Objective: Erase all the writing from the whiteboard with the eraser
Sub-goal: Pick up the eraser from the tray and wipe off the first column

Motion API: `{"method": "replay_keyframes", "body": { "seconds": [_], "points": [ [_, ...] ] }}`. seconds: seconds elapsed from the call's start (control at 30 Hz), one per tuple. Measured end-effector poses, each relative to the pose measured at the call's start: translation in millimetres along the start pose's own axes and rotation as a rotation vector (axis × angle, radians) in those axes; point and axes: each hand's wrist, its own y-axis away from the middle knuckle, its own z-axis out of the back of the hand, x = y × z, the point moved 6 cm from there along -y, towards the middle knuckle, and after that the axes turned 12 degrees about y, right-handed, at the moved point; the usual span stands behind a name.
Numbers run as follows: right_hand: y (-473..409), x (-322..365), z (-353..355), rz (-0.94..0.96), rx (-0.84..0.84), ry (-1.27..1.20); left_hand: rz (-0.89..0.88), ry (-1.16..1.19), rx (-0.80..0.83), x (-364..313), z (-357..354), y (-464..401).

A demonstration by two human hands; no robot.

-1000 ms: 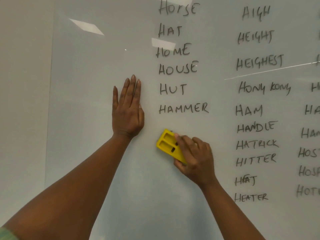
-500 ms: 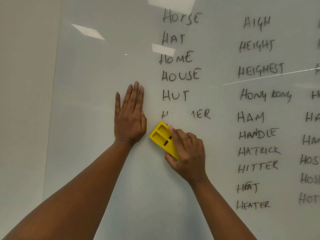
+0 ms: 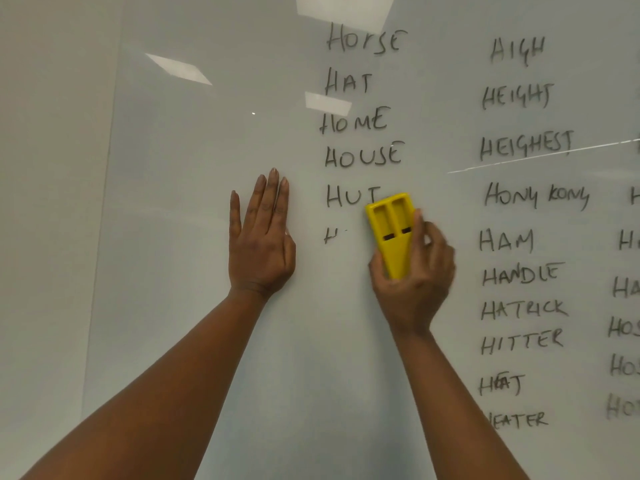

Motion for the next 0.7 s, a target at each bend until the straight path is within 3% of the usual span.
{"method": "replay_keyframes", "body": {
  "seconds": [0.2,0.47,0.6,0.7],
  "points": [
    [27,18,1,0.377,0.052,-0.026,-0.008,-0.003,0.004,1,-1,1],
    [-34,-16,-3,-0.089,-0.007,0.002,0.000,-0.001,-0.003,1,-2,2],
    [-52,7,-7,-0.055,-0.019,-0.024,0.000,-0.001,-0.006,0,-1,2],
    [-47,30,-9,0.103,-0.001,-0.050,-0.002,-0.003,0.001,0,-1,2]
  ]
}}
